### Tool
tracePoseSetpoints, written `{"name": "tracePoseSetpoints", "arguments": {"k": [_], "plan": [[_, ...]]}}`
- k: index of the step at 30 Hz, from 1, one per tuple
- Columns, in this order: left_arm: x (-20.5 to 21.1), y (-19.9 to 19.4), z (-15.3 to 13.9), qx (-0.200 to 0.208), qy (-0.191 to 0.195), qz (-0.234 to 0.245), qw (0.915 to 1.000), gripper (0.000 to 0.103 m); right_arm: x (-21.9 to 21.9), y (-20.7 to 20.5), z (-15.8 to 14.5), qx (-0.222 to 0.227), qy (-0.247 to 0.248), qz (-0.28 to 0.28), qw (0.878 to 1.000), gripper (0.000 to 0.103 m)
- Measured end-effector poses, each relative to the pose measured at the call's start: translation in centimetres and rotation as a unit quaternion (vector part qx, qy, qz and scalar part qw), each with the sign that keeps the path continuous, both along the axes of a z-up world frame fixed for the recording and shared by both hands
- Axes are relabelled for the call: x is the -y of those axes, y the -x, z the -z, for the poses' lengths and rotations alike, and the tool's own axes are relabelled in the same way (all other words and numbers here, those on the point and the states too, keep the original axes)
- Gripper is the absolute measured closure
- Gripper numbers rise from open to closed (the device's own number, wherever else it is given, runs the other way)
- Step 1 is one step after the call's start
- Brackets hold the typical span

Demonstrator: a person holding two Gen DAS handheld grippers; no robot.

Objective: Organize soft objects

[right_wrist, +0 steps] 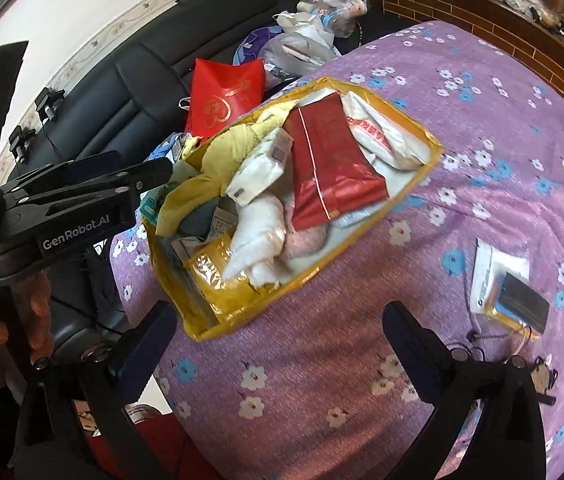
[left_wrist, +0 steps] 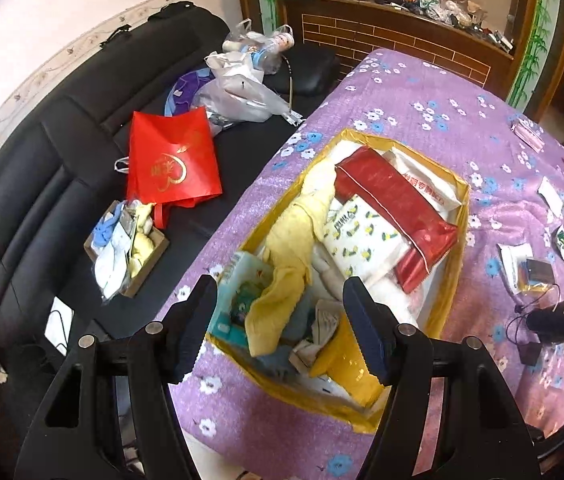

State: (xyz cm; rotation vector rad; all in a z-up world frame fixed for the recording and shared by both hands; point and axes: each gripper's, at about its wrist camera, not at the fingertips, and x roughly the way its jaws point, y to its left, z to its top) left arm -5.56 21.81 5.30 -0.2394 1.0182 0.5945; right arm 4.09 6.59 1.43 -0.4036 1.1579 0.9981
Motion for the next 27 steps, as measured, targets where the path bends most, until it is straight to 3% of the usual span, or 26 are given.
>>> {"name": "tracePoseSetpoints", "arguments": {"k": [12,27], "plan": [[3.5,1.2,0.4,-0.011,0.044,-0.024,0.9987,0.036,3.1,2.2,-0.3,0.005,-0.016,-0.031,0.999,0.0],[6.9,2.0,1.7,-0.007,0.055,-0.046,0.9974,0.036,7.6,3.1,1.0,0.002,-0.01,-0.033,0.999,0.0]]}}
